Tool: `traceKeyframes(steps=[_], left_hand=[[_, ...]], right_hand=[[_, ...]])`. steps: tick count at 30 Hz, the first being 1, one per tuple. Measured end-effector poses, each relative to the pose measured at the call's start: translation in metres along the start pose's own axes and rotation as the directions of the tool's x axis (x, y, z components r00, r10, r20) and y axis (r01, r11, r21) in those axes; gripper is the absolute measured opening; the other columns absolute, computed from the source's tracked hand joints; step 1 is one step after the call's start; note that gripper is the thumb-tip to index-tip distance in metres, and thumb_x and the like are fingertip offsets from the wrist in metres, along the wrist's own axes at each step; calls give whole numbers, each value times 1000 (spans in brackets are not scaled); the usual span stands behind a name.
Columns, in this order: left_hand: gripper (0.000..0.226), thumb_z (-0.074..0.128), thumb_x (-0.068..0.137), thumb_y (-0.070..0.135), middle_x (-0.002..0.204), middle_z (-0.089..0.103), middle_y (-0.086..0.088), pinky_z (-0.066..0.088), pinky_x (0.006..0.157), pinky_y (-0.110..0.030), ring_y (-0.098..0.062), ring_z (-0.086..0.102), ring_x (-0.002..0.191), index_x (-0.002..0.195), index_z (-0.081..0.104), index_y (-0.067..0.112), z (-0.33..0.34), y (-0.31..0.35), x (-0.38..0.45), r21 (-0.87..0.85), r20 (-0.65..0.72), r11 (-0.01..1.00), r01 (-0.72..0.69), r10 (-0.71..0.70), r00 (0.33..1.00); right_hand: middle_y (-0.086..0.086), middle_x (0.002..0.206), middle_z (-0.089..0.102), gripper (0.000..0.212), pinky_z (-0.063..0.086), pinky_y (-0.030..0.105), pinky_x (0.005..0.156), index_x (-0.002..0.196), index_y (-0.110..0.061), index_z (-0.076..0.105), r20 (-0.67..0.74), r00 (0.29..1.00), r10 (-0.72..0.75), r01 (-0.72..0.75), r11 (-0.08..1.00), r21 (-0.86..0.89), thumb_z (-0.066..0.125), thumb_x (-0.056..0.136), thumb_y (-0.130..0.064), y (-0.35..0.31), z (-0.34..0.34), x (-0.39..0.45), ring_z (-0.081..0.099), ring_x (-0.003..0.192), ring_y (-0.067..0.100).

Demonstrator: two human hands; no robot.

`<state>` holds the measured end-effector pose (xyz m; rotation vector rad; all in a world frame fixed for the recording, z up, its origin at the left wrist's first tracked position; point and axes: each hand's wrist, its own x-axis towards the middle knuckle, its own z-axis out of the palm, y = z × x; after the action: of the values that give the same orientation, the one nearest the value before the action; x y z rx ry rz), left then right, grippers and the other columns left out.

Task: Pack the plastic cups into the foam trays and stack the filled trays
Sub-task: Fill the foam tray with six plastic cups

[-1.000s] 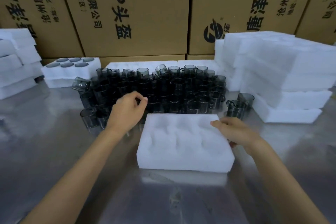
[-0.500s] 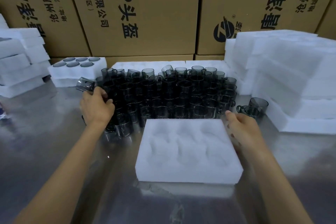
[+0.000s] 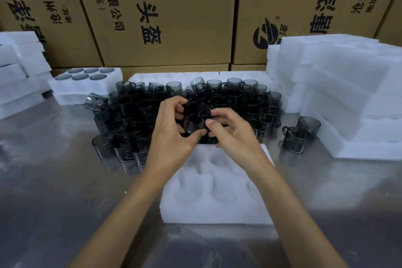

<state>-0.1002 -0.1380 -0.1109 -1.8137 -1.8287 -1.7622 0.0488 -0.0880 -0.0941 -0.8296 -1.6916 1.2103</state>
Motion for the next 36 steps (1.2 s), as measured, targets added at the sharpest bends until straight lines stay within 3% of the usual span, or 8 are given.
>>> traceKeyframes(steps=[3,6,11,17,22,28,31,36], left_hand=[[88,88,72,28,111,41,25,52,81,-18,-5,52,105,141,37,47,-2,-7,-9,-24,88,999,28,-26,996],[72,88,69,37,114,44,21,55,80,-21,-6,57,103,132,55,33,-6,-7,-14,-33,151,999,38,-32,988],[64,91,61,40,113,51,20,54,81,-21,-10,59,100,113,53,42,-14,-2,-15,-31,250,997,66,-56,967],[66,87,72,20,121,53,23,49,94,-26,-11,54,115,128,54,35,-22,4,-13,27,337,999,-24,14,942],[71,81,79,5,129,55,26,44,104,-22,-8,49,127,136,55,37,-25,4,-12,-72,350,994,86,-56,935],[72,73,85,0,138,56,21,38,106,-13,3,47,132,145,46,30,-24,5,-13,-239,344,951,196,-106,933],[70,75,82,-2,135,59,17,40,105,-14,1,52,129,140,50,28,-27,5,-10,-266,339,933,244,-147,929],[70,80,76,-2,125,65,5,47,101,-22,-4,61,118,135,55,26,-39,-2,-4,-208,523,895,395,-240,818]], right_hand=[[-14,100,70,11,58,43,86,101,-36,67,-4,1000,7,-7,999,42,68,93,-29,9,-3,-8,70,91,15],[-16,106,67,12,59,37,87,102,-34,66,25,1000,-5,3,999,42,70,92,-29,15,-3,-17,68,93,13],[-10,110,67,23,51,16,77,106,-31,65,11,1000,21,-22,997,71,70,90,-15,17,-5,-20,64,86,7],[-13,101,67,58,56,21,71,125,-37,46,5,996,84,-84,975,208,74,84,-7,21,-6,-21,67,88,12],[-9,107,66,39,57,33,82,110,-36,59,-21,999,32,-30,995,94,79,82,-18,21,-1,-21,71,83,13],[-3,80,69,31,52,20,63,89,-14,59,-33,999,35,-32,997,71,82,81,-33,22,-1,-22,66,71,9],[7,80,70,24,57,38,75,82,-9,62,3,1000,-21,21,1000,23,76,87,-27,20,0,-23,69,78,25],[-4,74,72,24,52,33,76,73,-17,71,148,988,-38,57,990,-130,69,92,-32,20,3,-27,67,77,12]])
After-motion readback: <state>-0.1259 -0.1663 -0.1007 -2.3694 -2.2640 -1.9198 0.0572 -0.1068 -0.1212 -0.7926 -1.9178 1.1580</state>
